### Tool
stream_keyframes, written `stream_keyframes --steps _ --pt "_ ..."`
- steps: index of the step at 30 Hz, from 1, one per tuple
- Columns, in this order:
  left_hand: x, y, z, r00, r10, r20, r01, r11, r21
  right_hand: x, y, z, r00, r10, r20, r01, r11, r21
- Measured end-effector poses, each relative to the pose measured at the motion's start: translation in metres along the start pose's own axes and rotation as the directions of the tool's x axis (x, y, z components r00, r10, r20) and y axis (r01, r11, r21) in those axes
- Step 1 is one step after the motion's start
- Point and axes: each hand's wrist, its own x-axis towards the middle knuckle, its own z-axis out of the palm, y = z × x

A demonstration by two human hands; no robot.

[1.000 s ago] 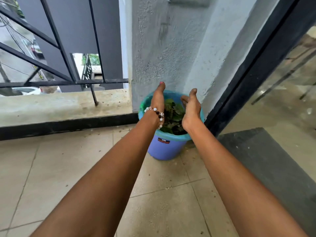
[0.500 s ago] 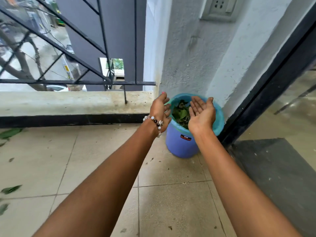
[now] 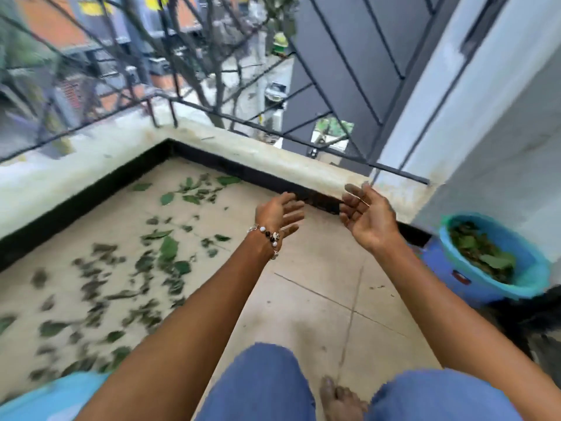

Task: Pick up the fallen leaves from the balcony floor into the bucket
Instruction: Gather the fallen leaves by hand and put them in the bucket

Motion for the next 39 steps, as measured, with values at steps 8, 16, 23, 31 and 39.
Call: stream_keyframes --steps 8,16,23,31,39 --pt "-0.052 0.008 -0.193 0.890 0.067 -0.450 -0.106 0.992 -0.063 -0.042 0.115 0.144 0.897 0.190 0.400 0.009 0.895 -0.446" --pt "-0.046 -0.073 -0.322 0.680 -0.043 -0.732 -0.169 0.962 -0.213 -0.046 0.278 0.185 0.715 0.397 0.576 0.174 0.696 -0.696" --pt "-0.039 -0.093 -0.382 0.542 0.005 -0.840 -0.302 0.934 -0.190 -0.058 0.379 0.163 0.142 0.486 0.862 0.821 0.428 -0.377" --pt "-0.035 -0.087 -0.386 0.607 0.009 -0.795 -0.359 0.896 -0.264 -0.104 0.434 0.103 -0.148 0.619 0.771 0.987 0.043 0.155" --pt "-0.035 -0.094 -0.377 0.636 -0.019 -0.772 -0.251 0.940 -0.231 -0.082 0.428 0.131 0.121 0.551 0.826 0.993 -0.076 -0.095"
